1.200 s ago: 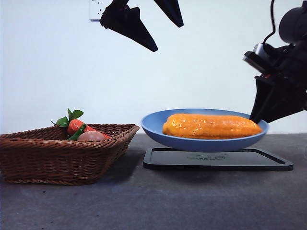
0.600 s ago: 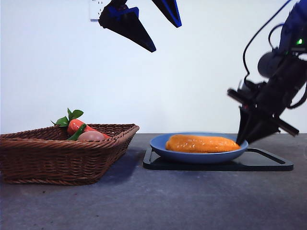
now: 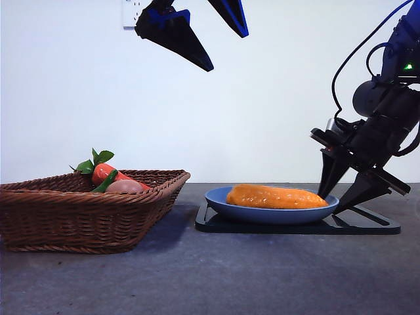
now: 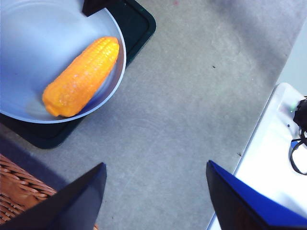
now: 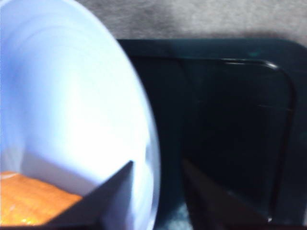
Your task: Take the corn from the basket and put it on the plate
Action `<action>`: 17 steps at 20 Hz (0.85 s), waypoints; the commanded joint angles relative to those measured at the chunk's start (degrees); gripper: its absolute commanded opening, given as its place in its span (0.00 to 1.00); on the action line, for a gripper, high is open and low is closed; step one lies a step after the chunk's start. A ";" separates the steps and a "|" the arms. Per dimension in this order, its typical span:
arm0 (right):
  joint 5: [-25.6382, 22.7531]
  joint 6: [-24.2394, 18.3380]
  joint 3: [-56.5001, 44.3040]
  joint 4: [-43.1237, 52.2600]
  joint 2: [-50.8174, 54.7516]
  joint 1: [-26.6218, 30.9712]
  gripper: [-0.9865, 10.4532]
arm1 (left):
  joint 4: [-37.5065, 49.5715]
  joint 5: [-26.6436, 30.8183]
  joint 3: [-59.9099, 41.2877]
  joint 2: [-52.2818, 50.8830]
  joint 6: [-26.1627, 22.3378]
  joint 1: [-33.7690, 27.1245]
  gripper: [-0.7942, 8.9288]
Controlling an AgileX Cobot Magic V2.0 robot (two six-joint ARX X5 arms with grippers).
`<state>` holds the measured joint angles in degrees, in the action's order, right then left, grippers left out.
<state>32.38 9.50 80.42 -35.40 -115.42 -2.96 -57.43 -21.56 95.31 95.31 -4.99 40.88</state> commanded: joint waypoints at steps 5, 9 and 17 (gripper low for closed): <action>-3.02 -0.92 1.07 -5.40 10.51 1.90 0.28 | 0.35 -0.22 1.51 0.37 -0.59 0.00 0.43; -3.72 -5.88 1.07 -15.17 23.30 2.23 0.28 | 0.33 -0.22 1.51 0.37 -1.03 -0.07 0.43; -4.00 -13.40 0.98 -31.69 42.56 -7.80 0.19 | -0.04 -0.22 1.51 0.37 -1.01 -0.07 0.29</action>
<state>28.45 -2.07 80.42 -67.24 -71.92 -10.70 -57.71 -21.56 95.31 95.31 -5.23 40.51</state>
